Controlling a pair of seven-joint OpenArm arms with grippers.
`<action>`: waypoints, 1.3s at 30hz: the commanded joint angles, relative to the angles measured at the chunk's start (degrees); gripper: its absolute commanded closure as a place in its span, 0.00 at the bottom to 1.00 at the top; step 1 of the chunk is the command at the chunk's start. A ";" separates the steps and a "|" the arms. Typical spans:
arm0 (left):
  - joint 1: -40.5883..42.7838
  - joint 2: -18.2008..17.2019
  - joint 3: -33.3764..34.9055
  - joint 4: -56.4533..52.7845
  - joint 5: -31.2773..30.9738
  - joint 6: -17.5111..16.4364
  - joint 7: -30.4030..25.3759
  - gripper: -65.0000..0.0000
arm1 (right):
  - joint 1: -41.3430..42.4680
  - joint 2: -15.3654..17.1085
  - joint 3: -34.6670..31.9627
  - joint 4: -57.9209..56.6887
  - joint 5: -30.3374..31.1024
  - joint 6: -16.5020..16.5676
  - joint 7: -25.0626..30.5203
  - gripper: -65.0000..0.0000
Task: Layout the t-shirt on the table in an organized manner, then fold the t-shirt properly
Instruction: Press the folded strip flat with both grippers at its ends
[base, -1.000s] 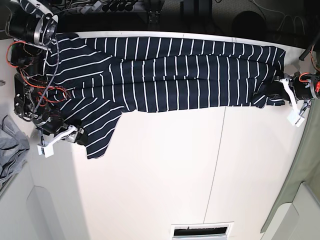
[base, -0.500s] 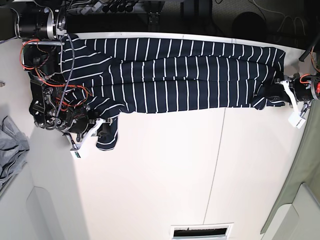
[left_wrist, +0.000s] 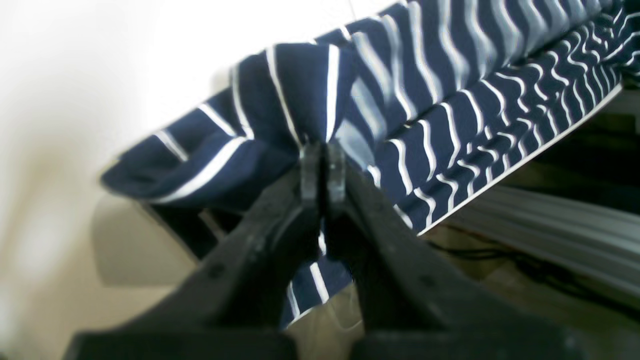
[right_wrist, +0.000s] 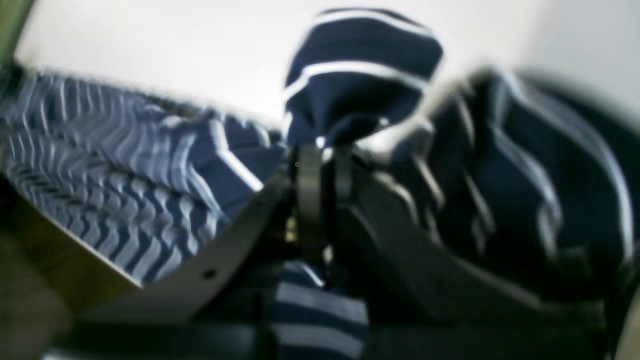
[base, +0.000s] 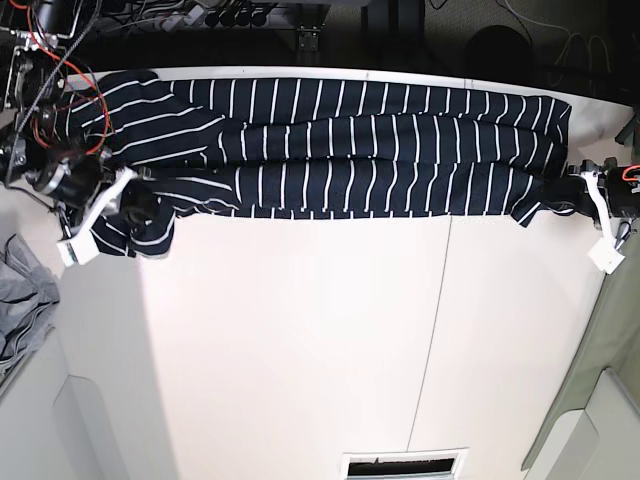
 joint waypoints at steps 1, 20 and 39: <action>-0.28 -1.88 -0.59 0.66 -1.09 -0.47 -0.39 1.00 | -1.79 0.66 1.16 3.19 1.88 0.72 1.03 1.00; 2.40 -1.95 -1.64 0.63 -1.05 -0.47 2.19 0.58 | -13.88 0.44 4.85 11.06 -1.18 0.13 6.25 0.45; 10.32 10.64 -19.15 0.24 22.18 10.56 -11.34 0.46 | -12.79 -0.66 4.85 11.06 -1.90 0.15 9.01 0.45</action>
